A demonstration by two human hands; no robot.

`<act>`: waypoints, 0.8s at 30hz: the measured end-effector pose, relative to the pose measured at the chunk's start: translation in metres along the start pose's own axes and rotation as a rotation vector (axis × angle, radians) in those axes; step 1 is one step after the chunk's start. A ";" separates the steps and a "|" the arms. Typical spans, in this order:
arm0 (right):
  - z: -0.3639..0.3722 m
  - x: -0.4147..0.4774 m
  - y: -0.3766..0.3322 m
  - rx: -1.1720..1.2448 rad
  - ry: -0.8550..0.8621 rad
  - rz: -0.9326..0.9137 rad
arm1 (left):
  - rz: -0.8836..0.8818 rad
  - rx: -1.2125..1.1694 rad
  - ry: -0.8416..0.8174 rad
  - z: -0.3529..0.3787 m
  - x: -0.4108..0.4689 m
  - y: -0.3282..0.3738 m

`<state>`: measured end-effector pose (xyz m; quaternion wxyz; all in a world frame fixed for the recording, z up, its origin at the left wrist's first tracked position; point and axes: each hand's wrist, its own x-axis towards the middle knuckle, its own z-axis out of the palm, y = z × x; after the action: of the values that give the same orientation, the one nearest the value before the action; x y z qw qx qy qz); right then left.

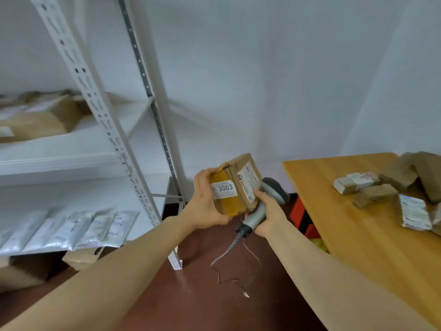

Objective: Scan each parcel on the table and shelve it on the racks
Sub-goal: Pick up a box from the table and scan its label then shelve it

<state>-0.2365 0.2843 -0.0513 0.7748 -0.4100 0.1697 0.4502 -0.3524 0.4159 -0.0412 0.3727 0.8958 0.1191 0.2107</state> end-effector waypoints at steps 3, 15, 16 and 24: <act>0.053 0.011 0.066 -0.097 -0.013 -0.046 | -0.136 -0.056 0.111 -0.067 -0.051 -0.037; 0.233 -0.004 0.255 -0.401 -0.282 -0.017 | -0.572 -0.090 0.659 -0.258 -0.168 -0.113; 0.247 -0.005 0.263 -0.429 -0.280 -0.014 | -0.592 -0.118 0.698 -0.269 -0.172 -0.118; 0.355 0.013 0.292 -0.601 -0.391 -0.118 | -0.639 -0.292 0.913 -0.348 -0.154 -0.170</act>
<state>-0.5111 0.6467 0.0142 0.6621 -0.5348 -0.1458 0.5043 -0.6602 0.6912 0.0125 0.4483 0.5730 0.5022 0.4674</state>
